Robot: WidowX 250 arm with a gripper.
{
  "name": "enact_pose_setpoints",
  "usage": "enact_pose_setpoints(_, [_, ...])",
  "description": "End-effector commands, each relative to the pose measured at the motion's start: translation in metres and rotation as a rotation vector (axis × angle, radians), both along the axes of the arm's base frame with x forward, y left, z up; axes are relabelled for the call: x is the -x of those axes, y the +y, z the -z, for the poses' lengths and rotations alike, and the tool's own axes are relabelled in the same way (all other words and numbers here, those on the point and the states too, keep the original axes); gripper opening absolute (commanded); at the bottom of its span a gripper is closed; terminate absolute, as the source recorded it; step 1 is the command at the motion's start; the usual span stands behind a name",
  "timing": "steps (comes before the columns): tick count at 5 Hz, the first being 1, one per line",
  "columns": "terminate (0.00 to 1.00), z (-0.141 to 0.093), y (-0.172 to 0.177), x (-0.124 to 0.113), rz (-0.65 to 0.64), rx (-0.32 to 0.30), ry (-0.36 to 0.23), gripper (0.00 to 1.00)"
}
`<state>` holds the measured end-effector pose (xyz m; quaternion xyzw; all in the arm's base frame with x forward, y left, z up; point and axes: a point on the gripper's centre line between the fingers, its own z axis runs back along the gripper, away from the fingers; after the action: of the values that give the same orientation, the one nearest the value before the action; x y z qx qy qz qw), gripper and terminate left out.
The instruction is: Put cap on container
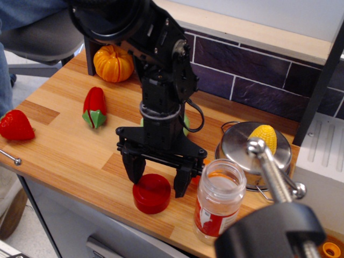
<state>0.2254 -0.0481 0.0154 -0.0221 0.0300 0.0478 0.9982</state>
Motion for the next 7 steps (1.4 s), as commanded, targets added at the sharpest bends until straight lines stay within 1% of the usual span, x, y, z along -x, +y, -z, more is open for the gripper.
enact_pose_setpoints(1, [0.0, -0.003, 0.008, -0.008, 0.039, -0.011, -0.033, 1.0])
enact_pose_setpoints(4, [0.0, 0.017, 0.015, -0.003, 0.052, -0.021, -0.081, 1.0])
enact_pose_setpoints(5, [0.0, 0.017, 0.012, -0.002, 0.012, -0.016, -0.074, 0.0])
enact_pose_setpoints(6, [0.0, -0.008, 0.009, -0.006, 0.013, -0.001, -0.043, 0.0])
enact_pose_setpoints(7, [0.0, -0.053, 0.011, -0.006, 0.05, -0.017, 0.014, 0.0])
